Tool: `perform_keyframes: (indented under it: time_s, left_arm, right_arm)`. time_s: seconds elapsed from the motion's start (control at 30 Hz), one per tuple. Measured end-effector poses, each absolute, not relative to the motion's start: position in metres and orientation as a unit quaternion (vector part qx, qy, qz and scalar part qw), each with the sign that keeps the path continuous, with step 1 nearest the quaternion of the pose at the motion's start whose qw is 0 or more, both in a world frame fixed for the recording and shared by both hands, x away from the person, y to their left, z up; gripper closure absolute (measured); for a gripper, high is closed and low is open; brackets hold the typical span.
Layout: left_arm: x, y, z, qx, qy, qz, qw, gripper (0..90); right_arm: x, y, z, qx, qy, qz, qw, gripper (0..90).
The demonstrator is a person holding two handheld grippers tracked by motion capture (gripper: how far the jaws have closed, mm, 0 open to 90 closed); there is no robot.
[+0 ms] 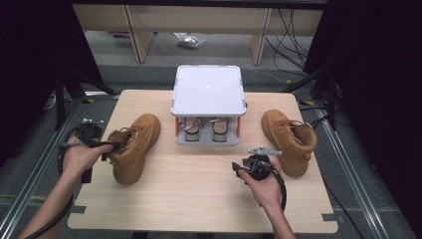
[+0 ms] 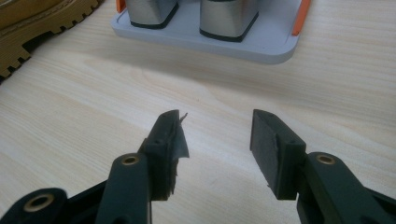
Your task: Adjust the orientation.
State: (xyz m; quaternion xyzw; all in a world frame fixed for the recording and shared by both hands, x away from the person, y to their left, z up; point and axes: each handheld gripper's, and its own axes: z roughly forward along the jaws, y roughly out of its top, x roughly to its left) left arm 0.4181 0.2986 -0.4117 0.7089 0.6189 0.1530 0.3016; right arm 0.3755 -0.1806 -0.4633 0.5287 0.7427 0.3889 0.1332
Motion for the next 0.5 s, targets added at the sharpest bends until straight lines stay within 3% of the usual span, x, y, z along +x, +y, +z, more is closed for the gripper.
perform_keyframes:
  time_s: [0.2, 0.5]
  left_arm:
    - [0.4160, 0.2993, -0.4141, 0.702, 0.621, 0.159, 0.309, 75.5]
    - [0.4083, 0.3055, -0.4217, 0.644, 0.653, 0.147, 0.371, 78.3]
  right_arm:
    - [0.3782, -0.1836, -0.4660, 0.519, 0.748, 0.392, 0.134, 53.4]
    - [0.3768, -0.1809, -0.4657, 0.532, 0.741, 0.388, 0.135, 53.5]
